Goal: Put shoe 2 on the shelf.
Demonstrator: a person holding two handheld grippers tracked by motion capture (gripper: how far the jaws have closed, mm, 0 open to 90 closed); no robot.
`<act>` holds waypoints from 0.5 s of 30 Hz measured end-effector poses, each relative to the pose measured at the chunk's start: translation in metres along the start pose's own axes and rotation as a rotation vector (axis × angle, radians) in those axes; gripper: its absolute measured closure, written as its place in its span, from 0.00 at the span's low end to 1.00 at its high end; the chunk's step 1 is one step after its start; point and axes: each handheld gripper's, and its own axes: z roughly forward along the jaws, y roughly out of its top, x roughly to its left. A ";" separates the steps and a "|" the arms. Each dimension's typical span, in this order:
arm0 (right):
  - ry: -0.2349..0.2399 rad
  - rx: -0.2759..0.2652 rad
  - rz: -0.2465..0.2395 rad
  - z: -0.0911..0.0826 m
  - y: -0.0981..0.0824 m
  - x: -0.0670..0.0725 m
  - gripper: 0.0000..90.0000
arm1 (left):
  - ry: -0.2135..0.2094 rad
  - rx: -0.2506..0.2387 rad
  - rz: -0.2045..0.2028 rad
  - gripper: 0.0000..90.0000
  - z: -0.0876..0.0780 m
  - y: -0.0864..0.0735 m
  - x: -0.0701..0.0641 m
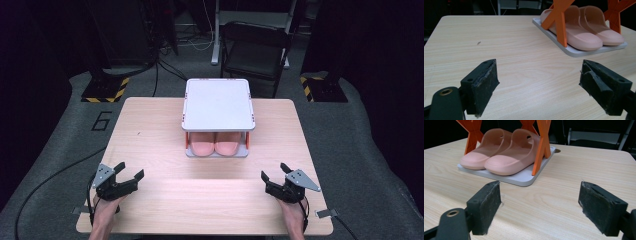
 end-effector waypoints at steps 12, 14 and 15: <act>0.011 0.006 0.000 0.001 0.000 0.002 0.20 | -0.001 0.021 0.006 0.17 0.004 -0.002 -0.004; 0.010 0.007 0.000 0.001 -0.001 0.002 0.20 | 0.003 0.028 0.002 0.17 0.005 -0.003 -0.003; 0.009 0.013 -0.002 0.001 -0.001 0.002 0.20 | 0.005 0.029 -0.002 0.17 0.005 -0.003 -0.002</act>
